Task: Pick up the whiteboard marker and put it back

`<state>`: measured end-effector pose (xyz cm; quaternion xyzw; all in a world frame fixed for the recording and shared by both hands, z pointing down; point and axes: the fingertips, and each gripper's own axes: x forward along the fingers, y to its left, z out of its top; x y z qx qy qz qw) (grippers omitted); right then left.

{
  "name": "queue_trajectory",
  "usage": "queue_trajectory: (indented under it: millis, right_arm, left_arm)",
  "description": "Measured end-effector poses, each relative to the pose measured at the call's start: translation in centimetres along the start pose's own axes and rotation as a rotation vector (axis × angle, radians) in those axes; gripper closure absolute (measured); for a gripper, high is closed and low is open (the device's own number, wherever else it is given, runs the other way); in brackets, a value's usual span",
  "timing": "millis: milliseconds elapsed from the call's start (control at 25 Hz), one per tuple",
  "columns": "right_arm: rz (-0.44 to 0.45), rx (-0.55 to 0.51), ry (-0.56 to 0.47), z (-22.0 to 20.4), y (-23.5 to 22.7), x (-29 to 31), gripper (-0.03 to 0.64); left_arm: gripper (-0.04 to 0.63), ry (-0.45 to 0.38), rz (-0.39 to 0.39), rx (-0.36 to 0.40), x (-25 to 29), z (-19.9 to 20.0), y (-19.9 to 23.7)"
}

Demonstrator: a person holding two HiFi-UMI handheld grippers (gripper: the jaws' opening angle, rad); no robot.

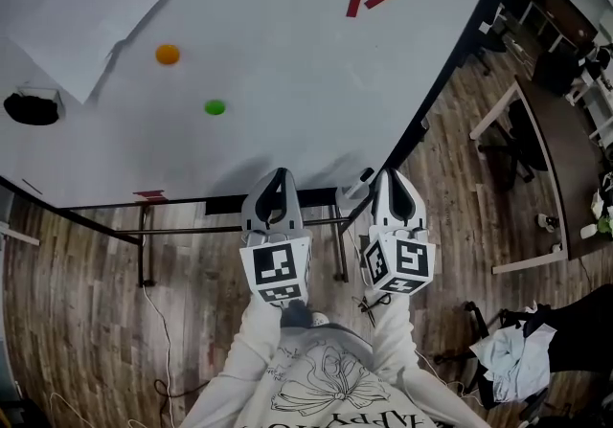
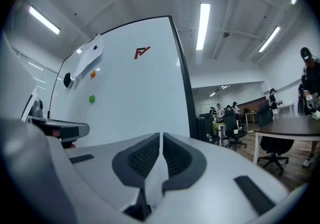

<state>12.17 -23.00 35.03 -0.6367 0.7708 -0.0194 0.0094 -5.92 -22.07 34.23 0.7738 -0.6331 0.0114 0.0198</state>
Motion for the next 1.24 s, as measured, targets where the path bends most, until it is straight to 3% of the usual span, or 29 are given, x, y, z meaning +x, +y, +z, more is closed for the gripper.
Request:
queue_trajectory:
  millis: [1240]
  right_arm:
    - [0.019,-0.002,-0.023,1.0,1.1,-3.1,0.606]
  left_arm:
    - [0.588,-0.026,0.018,0.018,-3.5,1.1,-0.3]
